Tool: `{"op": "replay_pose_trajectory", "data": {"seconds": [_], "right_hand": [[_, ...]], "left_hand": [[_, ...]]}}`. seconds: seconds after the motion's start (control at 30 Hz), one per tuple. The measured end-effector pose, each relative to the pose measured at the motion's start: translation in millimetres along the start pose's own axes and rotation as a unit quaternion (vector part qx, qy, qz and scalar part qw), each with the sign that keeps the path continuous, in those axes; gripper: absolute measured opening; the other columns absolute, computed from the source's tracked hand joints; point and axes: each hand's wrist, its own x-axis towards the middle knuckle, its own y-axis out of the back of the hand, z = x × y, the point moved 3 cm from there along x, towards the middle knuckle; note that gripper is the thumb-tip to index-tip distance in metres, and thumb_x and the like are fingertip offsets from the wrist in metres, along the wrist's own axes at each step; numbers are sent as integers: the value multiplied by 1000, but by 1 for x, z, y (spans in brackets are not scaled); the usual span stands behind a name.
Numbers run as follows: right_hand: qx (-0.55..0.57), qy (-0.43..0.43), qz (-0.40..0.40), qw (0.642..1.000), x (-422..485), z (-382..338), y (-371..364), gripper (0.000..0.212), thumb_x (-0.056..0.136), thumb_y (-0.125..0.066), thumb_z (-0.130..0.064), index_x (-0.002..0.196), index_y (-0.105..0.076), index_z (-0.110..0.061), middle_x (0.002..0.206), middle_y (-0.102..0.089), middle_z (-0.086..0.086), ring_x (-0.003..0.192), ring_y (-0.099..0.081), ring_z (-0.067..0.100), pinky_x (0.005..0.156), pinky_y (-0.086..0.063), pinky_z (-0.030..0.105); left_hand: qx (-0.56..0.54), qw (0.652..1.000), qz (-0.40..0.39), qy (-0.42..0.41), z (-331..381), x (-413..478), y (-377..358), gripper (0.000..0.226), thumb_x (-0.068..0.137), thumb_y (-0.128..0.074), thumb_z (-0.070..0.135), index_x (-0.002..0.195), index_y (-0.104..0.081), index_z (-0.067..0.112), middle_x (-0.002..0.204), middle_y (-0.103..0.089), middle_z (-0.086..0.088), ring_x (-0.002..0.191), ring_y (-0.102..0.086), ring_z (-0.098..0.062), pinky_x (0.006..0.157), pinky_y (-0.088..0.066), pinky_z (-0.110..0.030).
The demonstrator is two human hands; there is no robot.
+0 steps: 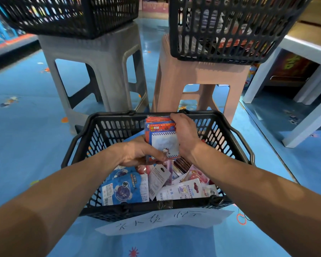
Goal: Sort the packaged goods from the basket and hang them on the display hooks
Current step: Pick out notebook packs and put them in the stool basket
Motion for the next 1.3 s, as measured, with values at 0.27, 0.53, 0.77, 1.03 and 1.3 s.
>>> {"op": "replay_pose_trajectory", "data": {"seconds": [0.27,0.53,0.77,1.03,1.3], "right_hand": [[38,-27,-56,997,5,-2,-2,17,105,-51,-13,95,-65,-9,97,-67,22,84,-67,34,93,-55,58],[-34,8,-191,981,21,2,-16,56,63,-60,1,119,-58,10,104,-65,29,97,-67,39,83,-56,43],[-124,6,-162,979,21,-20,-42,53,62,-57,6,114,-63,-1,98,-73,10,87,-71,19,65,-56,28],[-119,-93,-149,977,-41,-153,-66,67,63,-65,12,121,-46,-17,113,-66,13,109,-64,27,83,-55,34],[-100,-166,-159,968,-118,-311,-87,86,59,-59,14,139,-41,-11,123,-65,22,108,-66,28,75,-53,32]], "left_hand": [[6,996,82,-17,-1,8,6,52,73,-79,-12,119,-70,9,110,-77,-13,106,-73,-33,102,-54,-53],[-56,995,66,-45,11,10,23,33,67,-69,2,98,-72,15,89,-70,-10,71,-64,-20,54,-44,-23],[-74,992,96,-31,44,-3,41,50,56,-59,1,105,-69,9,89,-72,-13,64,-67,-20,46,-49,-23],[36,995,70,60,158,-100,37,51,70,-84,7,116,-72,24,117,-74,-12,109,-69,-38,86,-56,-43],[41,990,10,134,303,-209,-1,64,55,-75,14,118,-66,24,104,-69,0,101,-59,-25,77,-47,-33]]}}
